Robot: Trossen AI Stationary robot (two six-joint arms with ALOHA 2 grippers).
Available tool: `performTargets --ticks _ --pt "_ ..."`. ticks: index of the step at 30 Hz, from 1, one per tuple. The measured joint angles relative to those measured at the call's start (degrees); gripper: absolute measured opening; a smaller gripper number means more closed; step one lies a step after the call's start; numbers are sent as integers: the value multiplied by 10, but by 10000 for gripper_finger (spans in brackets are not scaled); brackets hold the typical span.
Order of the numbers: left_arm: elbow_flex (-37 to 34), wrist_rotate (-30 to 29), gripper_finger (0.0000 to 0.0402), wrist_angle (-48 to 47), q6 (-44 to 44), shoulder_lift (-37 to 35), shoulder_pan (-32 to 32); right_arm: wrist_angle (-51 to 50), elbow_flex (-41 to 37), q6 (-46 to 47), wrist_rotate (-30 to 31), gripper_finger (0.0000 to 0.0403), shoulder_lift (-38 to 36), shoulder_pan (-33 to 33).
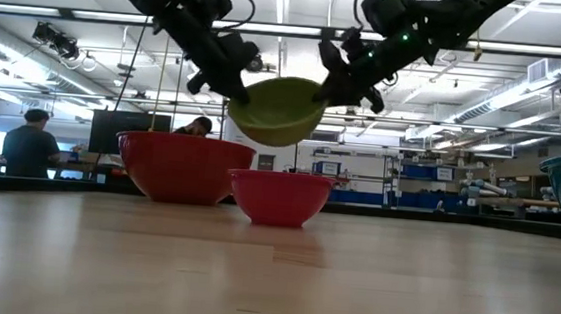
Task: Nest bowls inside each other
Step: Stack the green bowl on top of the orange bowl
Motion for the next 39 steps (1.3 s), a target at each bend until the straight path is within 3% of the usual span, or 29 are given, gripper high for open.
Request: performTargets --ticks 5,11,14,22,27,33,39 --pt "32 3 12 -66 -9 -25 23 55 0 -19 -25 148 -19 -8" --pt "93 -1 12 -193 16 -41 55 80 0 -39 -13 153 -36 -39" --pt "84 -3 12 -296 21 -35 84 71 0 -34 -29 153 -36 -61" --pt "-45 25 12 -294 -22 -30 137 28 0 -18 -86 154 -35 -102" --pt "-87 27 16 -263 -48 -30 143 -24 0 -18 -100 154 -34 -109" --pt "-94 -20 61 -246 -56 -30 143 -85 -1 -11 -117 155 -34 -108" --pt "-94 -25 120 -239 -52 -30 155 -151 -1 80 -149 156 -34 -107"
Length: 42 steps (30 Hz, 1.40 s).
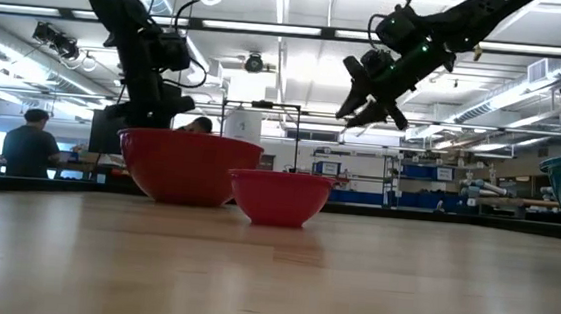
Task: Nest bowls inside each other
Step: Stack the green bowl on top of the orange bowl, then stack the blue bowl on top of the green bowl
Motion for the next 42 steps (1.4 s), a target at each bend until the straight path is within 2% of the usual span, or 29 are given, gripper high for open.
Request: performTargets --ticks 4,8,14,20,25,28,32,35,37,42 --pt "0 6 162 -4 11 -9 16 -96 0 53 -8 155 0 -6" --pt "16 49 196 -15 39 -25 36 -206 0 81 -36 154 0 -8" --pt "68 69 227 -16 58 -47 41 -312 0 118 -86 154 -3 20" --pt "121 113 231 28 103 -54 27 -353 0 208 -49 154 -35 100" --pt "130 197 231 159 119 -50 27 -361 0 294 -35 154 -54 186" --pt "130 239 231 200 108 -48 27 -371 0 339 -28 154 -59 238" --pt "130 265 231 215 114 -48 25 -382 0 364 -31 154 -60 294" --pt "130 293 231 216 110 -48 23 -392 0 363 -63 154 -60 324" --pt "130 295 231 214 106 -48 16 -404 0 357 -78 154 -60 343" --pt "129 249 231 204 133 -48 -22 -458 0 342 -103 157 -60 398"
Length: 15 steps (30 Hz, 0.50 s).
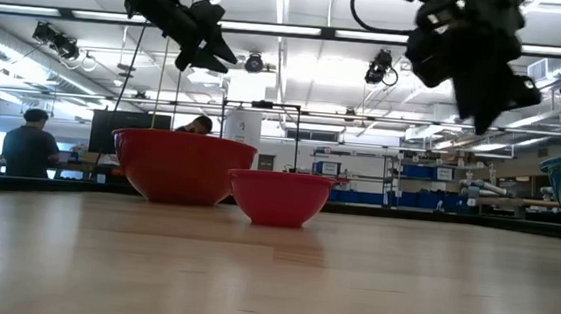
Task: Nest bowls inside each other
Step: Stack the blue bowl on top of the green bowl
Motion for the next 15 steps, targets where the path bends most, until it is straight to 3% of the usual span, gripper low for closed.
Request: performTargets --ticks 5,15 --pt "0 -16 231 0 -47 0 -56 -12 0 11 -6 163 -2 62" --pt "0 -80 231 -7 -163 0 -221 -13 0 -3 116 185 -2 147"
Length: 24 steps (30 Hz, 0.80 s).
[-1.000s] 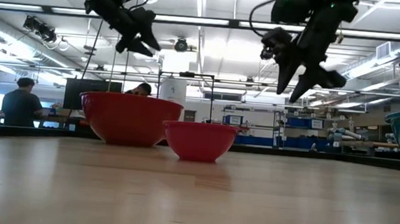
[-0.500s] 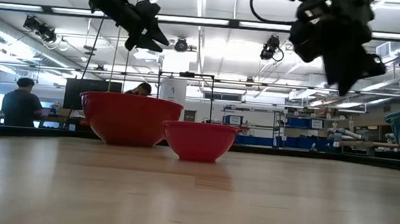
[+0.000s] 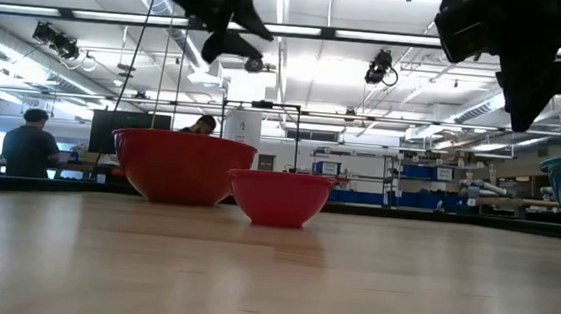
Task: Nest bowls inside each other
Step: Stack the blue bowl on top of the green bowl
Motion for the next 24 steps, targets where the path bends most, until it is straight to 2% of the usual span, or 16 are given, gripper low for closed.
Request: performTargets --ticks 4,10,12,14,17,24 --pt "0 -30 231 -12 -55 0 -81 1 0 -13 24 199 0 14" --pt "0 -127 231 -73 -109 0 -200 1 0 12 67 210 8 18" --pt "0 -166 231 -102 -131 0 -241 2 0 10 53 210 16 15" --pt "0 -202 231 -123 -154 0 -281 3 0 -7 13 210 25 18" --pt "0 -255 231 -143 -186 0 -337 3 0 -31 -25 211 34 48" --pt "-1 -363 231 -179 -262 0 -423 -13 -6 -25 11 211 49 106"
